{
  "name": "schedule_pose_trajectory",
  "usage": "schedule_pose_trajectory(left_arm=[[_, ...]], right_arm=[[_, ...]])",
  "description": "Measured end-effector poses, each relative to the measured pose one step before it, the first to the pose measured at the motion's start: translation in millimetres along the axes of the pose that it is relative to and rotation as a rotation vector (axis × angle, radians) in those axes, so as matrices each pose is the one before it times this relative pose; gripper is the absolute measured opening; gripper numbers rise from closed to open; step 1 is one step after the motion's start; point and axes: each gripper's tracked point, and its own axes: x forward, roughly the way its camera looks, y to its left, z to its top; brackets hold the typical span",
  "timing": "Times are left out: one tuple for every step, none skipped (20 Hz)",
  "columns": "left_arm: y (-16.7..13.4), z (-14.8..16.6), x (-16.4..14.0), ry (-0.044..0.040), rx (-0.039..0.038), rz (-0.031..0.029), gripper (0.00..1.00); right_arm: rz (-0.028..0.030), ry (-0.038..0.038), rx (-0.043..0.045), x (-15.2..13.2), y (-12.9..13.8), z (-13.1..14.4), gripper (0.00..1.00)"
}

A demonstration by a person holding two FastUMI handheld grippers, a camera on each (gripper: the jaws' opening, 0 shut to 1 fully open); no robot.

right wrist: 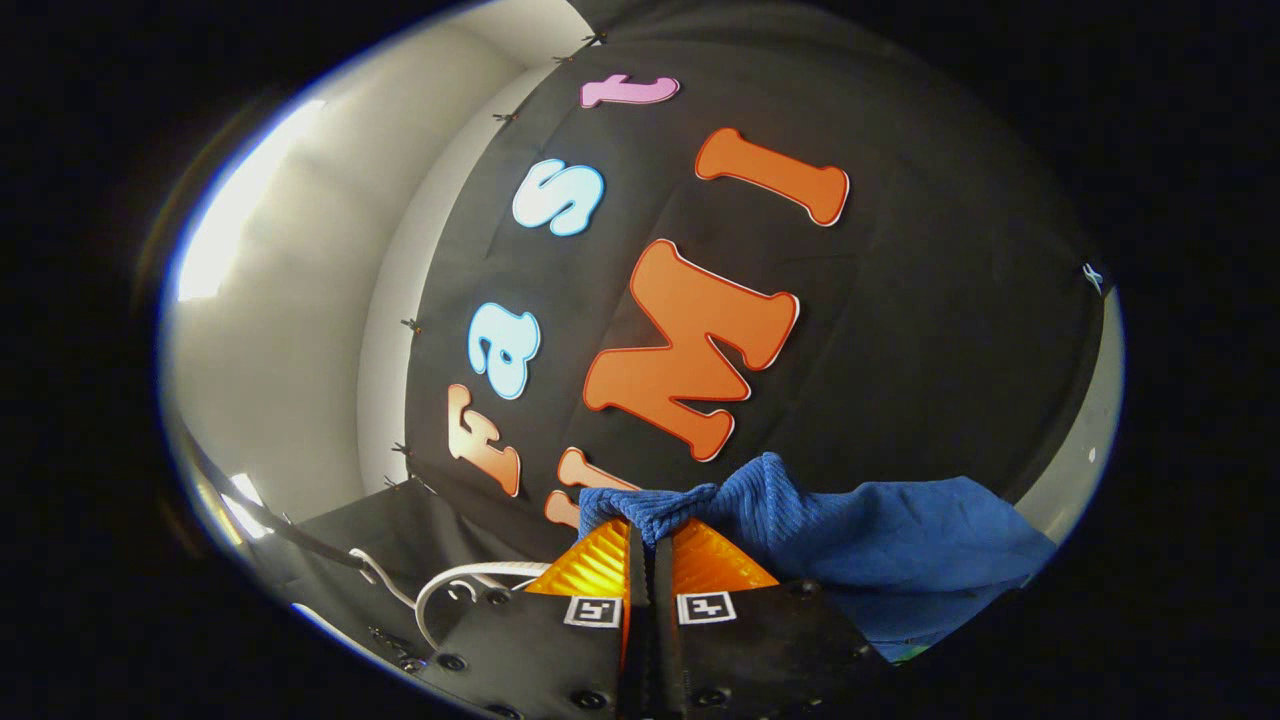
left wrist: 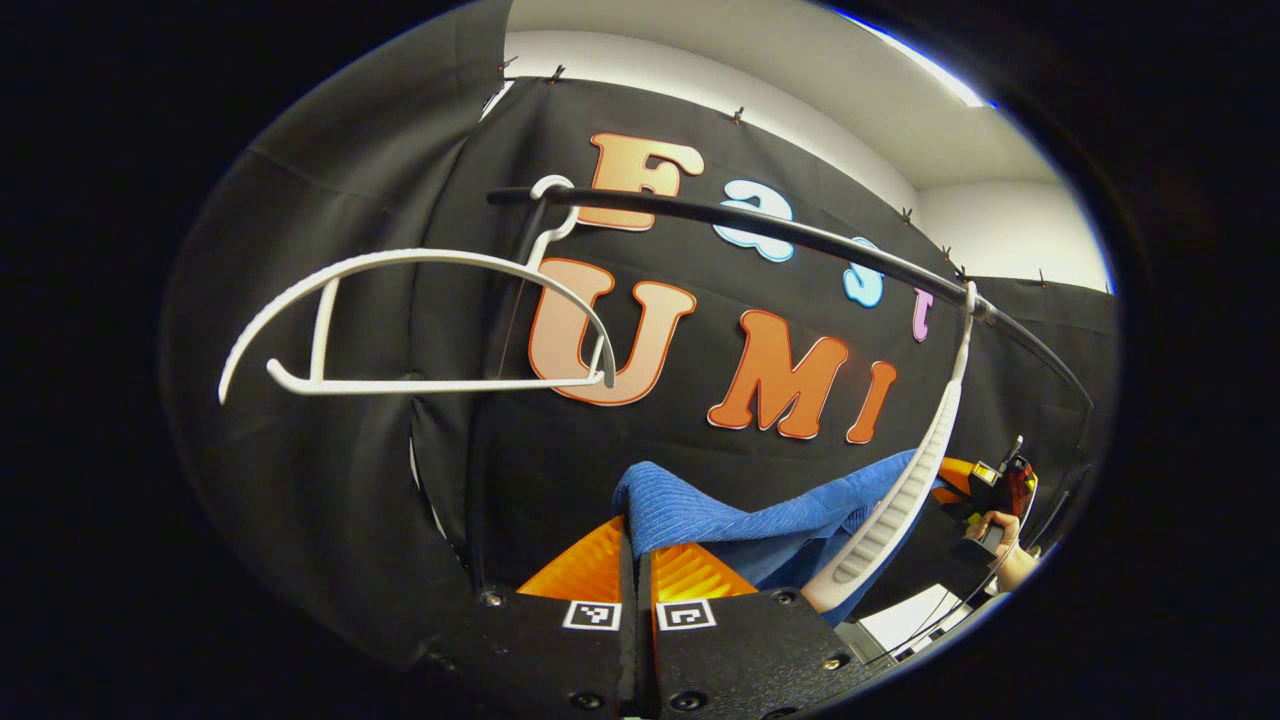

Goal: Grasp the clothes on the hanger with both hands and then place them into the laundry hamper below.

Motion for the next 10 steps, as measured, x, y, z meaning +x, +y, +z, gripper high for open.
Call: schedule_pose_trajectory(left_arm=[[0.23,-2.73,-3.47,0.00474,0.001,0.00332,0.0],[-0.31,-4.4,-4.01,0.00614,0.00218,0.00398,0.0],[0.0,-4.54,-3.65,0.00635,0.00322,0.00461,0.0],[0.02,-4.56,-3.89,0.0064,0.00275,0.00488,0.0],[0.81,-4.44,-3.1,0.0074,0.00163,0.00827,0.0],[-0.06,-4.1,-3.46,0.00375,-0.00148,0.00704,0.0],[-0.22,-3.18,-3.03,0.0036,-0.00452,0.00399,0.0],[-1.29,-3.39,-3.99,0.00387,-0.00546,0.00217,0.0],[-0.7,-3.48,-4.06,0.00279,-0.00476,0.00286,0.0],[-0.39,-2.9,-4.42,0.00374,-0.00356,0.0029,0.0]], right_arm=[[-0.01533,0.00628,-0.01518,0.34,-4.34,-5.93,0.07],[-0.01754,0.0083,-0.01445,-2.11,-4.63,-5.79,0.07],[-0.01715,0.00514,-0.01226,-4.57,-5.93,-3.94,0.07],[-0.01327,0.00853,-0.00989,-3.07,-4.61,-3.67,0.07],[-0.01306,0.00759,-0.00989,-3.8,-3.61,-5.77,0.07],[-0.00964,0.00742,-0.00779,-2.56,-2.35,-4.42,0.07],[-0.01014,0.00912,-0.01356,-4.59,-2.19,-5.26,0.07],[-0.00547,0.00857,-0.01747,-4.24,-1.57,-5.37,0.07],[-0.00778,0.0101,-0.02718,-6.62,-1.51,-6.68,0.07],[-0.00462,0.00951,-0.02142,-3.7,-0.64,-5.72,0.07]])
